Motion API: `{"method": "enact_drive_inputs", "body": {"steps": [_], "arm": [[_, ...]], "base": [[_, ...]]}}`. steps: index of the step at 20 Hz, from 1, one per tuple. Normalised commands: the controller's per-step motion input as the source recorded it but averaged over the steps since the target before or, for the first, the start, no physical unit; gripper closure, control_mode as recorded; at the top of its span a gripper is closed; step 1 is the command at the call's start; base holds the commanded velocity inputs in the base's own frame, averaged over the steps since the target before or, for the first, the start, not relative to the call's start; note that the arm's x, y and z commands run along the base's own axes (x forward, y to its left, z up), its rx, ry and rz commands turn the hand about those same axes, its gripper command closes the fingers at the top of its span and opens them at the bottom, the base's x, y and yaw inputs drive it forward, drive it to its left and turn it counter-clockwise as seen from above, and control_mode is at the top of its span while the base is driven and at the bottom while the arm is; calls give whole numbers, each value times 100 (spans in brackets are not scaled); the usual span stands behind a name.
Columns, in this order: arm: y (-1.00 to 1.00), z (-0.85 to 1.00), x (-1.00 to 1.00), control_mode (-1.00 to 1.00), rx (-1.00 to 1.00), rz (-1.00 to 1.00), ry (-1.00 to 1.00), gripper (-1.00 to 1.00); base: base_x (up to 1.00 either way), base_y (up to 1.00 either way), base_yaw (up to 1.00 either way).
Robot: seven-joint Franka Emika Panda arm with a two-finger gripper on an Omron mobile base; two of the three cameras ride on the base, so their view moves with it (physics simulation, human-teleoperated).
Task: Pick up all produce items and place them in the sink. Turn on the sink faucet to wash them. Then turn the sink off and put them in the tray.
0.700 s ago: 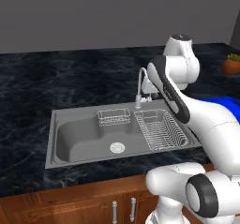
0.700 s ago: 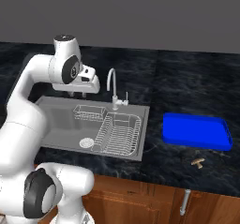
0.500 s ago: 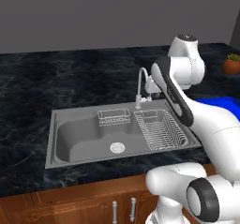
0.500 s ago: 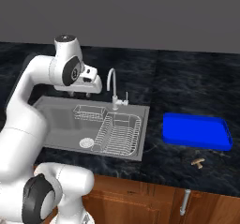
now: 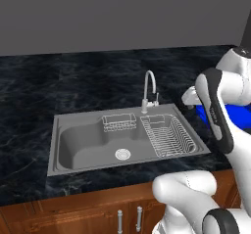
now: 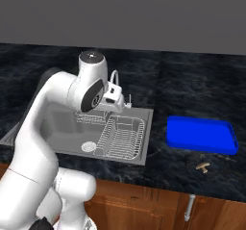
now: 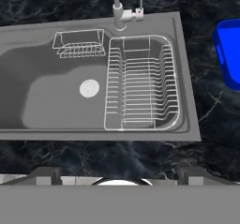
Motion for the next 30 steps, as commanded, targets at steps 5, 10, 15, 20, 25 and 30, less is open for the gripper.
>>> {"method": "enact_drive_inputs", "body": {"steps": [5, 10, 15, 20, 25, 30], "arm": [[-78, 0, -4, -100, 10, -4, 0, -100], [-65, -13, 0, -100, 3, -1, 2, -100], [-60, -13, 0, -100, 0, -11, 11, -100], [-72, -29, 0, -100, 1, -17, 13, -100], [-75, -40, 0, -100, 1, -16, 10, -100], [-71, -44, 0, -100, 2, -17, 9, -100]], "base": [[0, 0, 0], [0, 0, 0], [0, 0, 0], [0, 0, 0], [0, 0, 0], [0, 0, 0]]}}
